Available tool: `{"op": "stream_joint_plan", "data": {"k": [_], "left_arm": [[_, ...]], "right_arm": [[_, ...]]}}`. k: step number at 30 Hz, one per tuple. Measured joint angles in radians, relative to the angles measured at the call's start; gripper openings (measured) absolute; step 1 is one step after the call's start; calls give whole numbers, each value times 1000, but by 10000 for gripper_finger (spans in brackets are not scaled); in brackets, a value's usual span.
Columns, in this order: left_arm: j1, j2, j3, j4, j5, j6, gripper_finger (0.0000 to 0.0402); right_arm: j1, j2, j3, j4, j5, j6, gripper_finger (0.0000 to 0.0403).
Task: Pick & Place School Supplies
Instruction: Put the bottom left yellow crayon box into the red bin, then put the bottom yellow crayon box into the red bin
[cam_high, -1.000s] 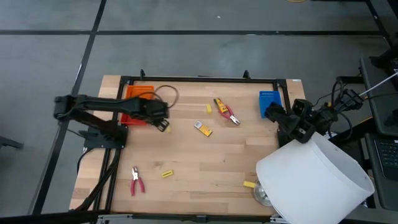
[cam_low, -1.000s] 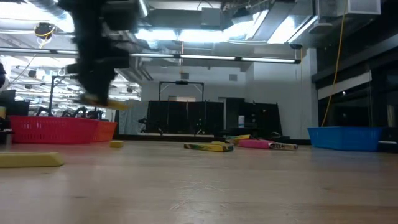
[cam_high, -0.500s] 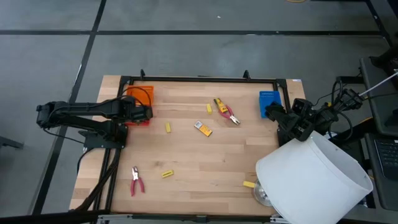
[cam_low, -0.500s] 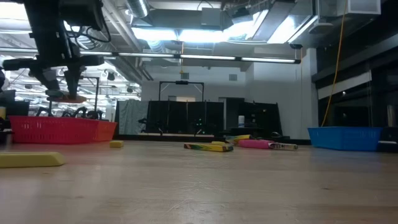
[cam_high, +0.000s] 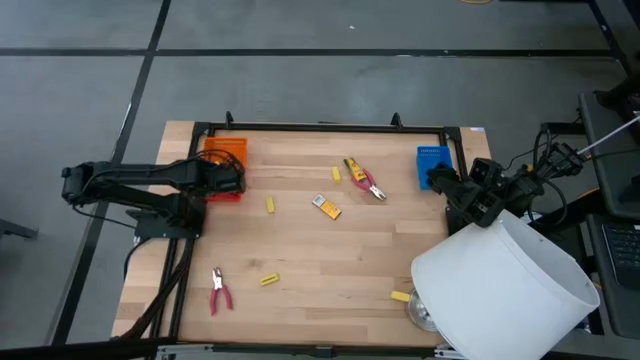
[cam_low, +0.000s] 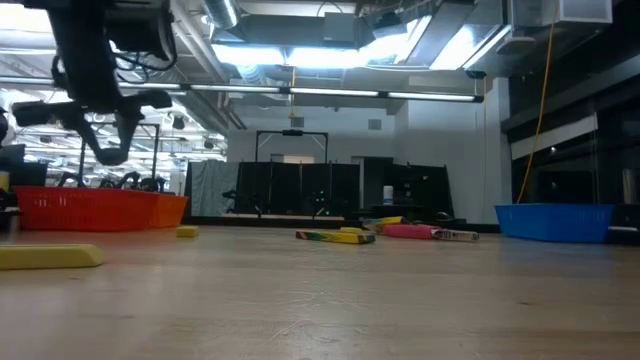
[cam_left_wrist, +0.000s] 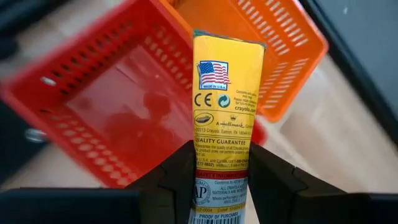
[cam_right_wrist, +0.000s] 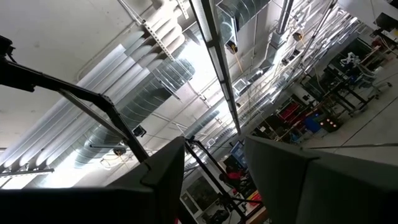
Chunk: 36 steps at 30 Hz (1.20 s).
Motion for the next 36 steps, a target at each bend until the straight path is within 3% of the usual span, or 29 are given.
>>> {"op": "stream_joint_plan", "data": {"k": [4, 13, 24, 31, 36], "left_arm": [[61, 27, 0, 78, -9, -1, 127], [158, 54, 0, 67, 1, 0, 127], [151, 54, -1, 19, 6, 20, 149], [151, 54, -69, 51, 86, 7, 174], [151, 54, -98, 90, 80, 3, 186]], "right_arm": [[0, 0, 0, 0, 0, 0, 173], [0, 0, 0, 0, 0, 24, 173], [0, 0, 0, 0, 0, 23, 173], [0, 0, 0, 0, 0, 23, 173], [0, 0, 0, 0, 0, 23, 173]]}}
